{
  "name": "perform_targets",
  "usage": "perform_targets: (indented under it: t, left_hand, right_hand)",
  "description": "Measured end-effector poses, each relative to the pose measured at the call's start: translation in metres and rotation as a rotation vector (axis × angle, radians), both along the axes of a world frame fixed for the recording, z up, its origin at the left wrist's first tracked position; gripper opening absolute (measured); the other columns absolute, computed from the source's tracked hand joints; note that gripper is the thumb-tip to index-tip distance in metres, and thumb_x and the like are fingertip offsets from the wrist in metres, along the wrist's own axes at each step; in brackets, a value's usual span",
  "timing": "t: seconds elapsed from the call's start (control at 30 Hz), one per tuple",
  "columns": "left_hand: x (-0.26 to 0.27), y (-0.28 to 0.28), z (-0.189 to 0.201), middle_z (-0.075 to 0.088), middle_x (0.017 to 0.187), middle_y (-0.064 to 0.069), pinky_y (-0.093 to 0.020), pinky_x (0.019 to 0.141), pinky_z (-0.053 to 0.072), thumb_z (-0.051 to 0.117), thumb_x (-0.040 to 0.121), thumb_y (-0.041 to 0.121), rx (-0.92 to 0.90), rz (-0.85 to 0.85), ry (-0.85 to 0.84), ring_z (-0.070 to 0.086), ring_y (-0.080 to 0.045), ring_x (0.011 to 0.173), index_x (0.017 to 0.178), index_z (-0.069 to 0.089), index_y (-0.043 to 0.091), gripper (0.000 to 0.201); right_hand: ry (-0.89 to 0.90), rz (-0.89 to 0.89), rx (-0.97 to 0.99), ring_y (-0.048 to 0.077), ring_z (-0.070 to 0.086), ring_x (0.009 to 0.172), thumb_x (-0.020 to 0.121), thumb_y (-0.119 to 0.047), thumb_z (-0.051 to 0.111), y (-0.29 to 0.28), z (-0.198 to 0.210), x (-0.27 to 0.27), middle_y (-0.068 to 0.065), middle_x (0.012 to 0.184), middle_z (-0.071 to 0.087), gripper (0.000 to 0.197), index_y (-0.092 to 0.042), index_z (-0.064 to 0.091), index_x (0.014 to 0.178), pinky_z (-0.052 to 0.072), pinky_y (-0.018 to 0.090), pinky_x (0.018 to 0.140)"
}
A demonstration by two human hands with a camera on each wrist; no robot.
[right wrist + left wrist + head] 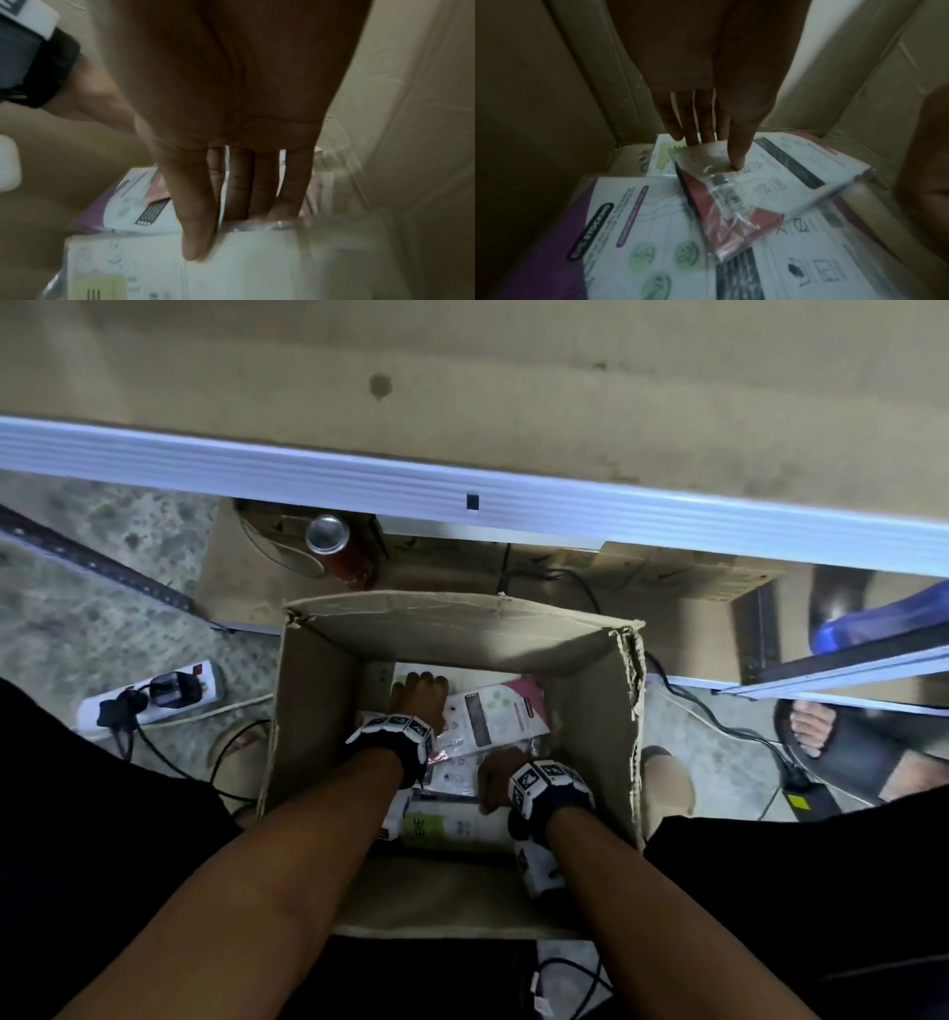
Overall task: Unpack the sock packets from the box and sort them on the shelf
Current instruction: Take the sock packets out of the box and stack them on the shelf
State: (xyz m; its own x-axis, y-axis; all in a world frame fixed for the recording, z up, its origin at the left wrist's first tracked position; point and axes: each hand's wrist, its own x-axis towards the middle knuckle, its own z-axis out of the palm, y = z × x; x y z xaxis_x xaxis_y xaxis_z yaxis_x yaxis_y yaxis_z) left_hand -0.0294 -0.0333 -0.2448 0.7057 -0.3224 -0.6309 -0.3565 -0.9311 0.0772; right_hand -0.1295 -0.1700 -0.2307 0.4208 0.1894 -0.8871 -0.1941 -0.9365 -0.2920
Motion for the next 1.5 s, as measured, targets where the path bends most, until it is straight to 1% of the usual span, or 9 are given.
perform_targets:
  t: [0.23, 0.3, 0.4, 0.5, 0.63, 0.73, 0.9, 1.1, 1.5]
  left_hand:
    - [0.005, 0.005, 0.014, 0.068, 0.11, -0.011, -0.039, 0.091, 0.052, 0.055, 0.088, 0.006, -0.333, 0.215, 0.076, 0.06, -0.03, 0.11, 0.095, 0.068, 0.013, 0.017]
    - [0.007, 0.01, 0.019, 0.072, 0.099, -0.009, -0.037, 0.084, 0.055, 0.052, 0.084, -0.002, -0.436, 0.308, 0.103, 0.067, -0.029, 0.098, 0.084, 0.066, 0.017, 0.024]
    - [0.009, 0.016, 0.028, 0.074, 0.096, -0.013, -0.041, 0.084, 0.056, 0.049, 0.085, -0.006, -0.478, 0.317, 0.136, 0.068, -0.03, 0.094, 0.089, 0.069, 0.012, 0.028]
    - [0.009, 0.024, 0.032, 0.073, 0.106, -0.014, -0.039, 0.091, 0.052, 0.051, 0.089, -0.004, -0.403, 0.259, 0.158, 0.065, -0.031, 0.105, 0.098, 0.072, 0.006, 0.025]
    - [0.003, 0.032, 0.032, 0.066, 0.122, -0.019, -0.031, 0.096, 0.045, 0.049, 0.093, -0.006, -0.271, 0.201, 0.216, 0.058, -0.032, 0.118, 0.112, 0.068, -0.004, 0.027]
    - [-0.006, 0.039, 0.034, 0.064, 0.125, -0.018, -0.035, 0.099, 0.048, 0.047, 0.097, 0.002, -0.166, 0.135, 0.186, 0.06, -0.032, 0.117, 0.117, 0.067, -0.001, 0.029]
    - [-0.018, 0.046, 0.031, 0.057, 0.126, -0.014, -0.041, 0.1, 0.047, 0.05, 0.095, 0.003, -0.056, -0.024, 0.061, 0.054, -0.032, 0.121, 0.113, 0.067, 0.006, 0.025]
    - [-0.021, 0.047, 0.033, 0.055, 0.125, -0.011, -0.044, 0.099, 0.047, 0.051, 0.093, 0.005, -0.046, -0.023, 0.032, 0.051, -0.032, 0.121, 0.108, 0.065, 0.01, 0.021]
    - [-0.015, 0.052, 0.038, 0.066, 0.114, -0.014, -0.041, 0.092, 0.051, 0.045, 0.091, 0.003, -0.122, 0.006, 0.07, 0.061, -0.032, 0.107, 0.103, 0.066, 0.005, 0.024]
  right_hand:
    - [-0.023, -0.005, 0.037, 0.027, 0.061, 0.118, 0.082, -0.026, 0.075, 0.004, 0.01, 0.006, 0.01, 0.128, 0.064, 0.042, -0.007, 0.069, 0.119, 0.05, 0.035, 0.1]
    - [-0.006, -0.027, 0.058, 0.025, 0.064, 0.113, 0.081, -0.025, 0.076, 0.003, 0.011, 0.005, 0.009, 0.121, 0.069, 0.036, -0.008, 0.073, 0.113, 0.052, 0.032, 0.097]
    - [0.005, -0.035, 0.082, 0.024, 0.066, 0.108, 0.079, -0.024, 0.078, 0.003, 0.011, 0.002, 0.008, 0.113, 0.072, 0.03, -0.011, 0.076, 0.105, 0.053, 0.03, 0.092]
    - [0.018, -0.065, 0.082, 0.02, 0.067, 0.101, 0.074, -0.027, 0.08, 0.002, 0.01, -0.001, 0.004, 0.106, 0.073, 0.027, -0.016, 0.077, 0.099, 0.051, 0.024, 0.08]
    - [0.027, -0.136, 0.098, 0.019, 0.068, 0.098, 0.069, -0.026, 0.084, -0.002, 0.009, -0.001, 0.005, 0.103, 0.074, 0.028, -0.016, 0.078, 0.095, 0.057, 0.032, 0.087]
    - [0.014, -0.118, 0.104, 0.019, 0.064, 0.105, 0.072, -0.027, 0.084, -0.001, 0.008, -0.002, 0.004, 0.112, 0.069, 0.031, -0.013, 0.077, 0.099, 0.056, 0.031, 0.089]
    - [-0.01, -0.096, 0.11, 0.02, 0.065, 0.105, 0.073, -0.028, 0.082, -0.001, 0.007, -0.001, 0.005, 0.112, 0.071, 0.032, -0.013, 0.078, 0.101, 0.054, 0.026, 0.084]
    - [-0.018, -0.127, 0.125, 0.018, 0.066, 0.103, 0.073, -0.021, 0.082, -0.001, 0.006, -0.002, 0.005, 0.11, 0.073, 0.027, -0.012, 0.079, 0.098, 0.047, 0.019, 0.075]
    - [-0.053, -0.097, 0.123, 0.017, 0.064, 0.111, 0.075, -0.016, 0.081, 0.003, 0.003, -0.001, 0.004, 0.115, 0.072, 0.025, -0.011, 0.079, 0.1, 0.046, 0.016, 0.083]
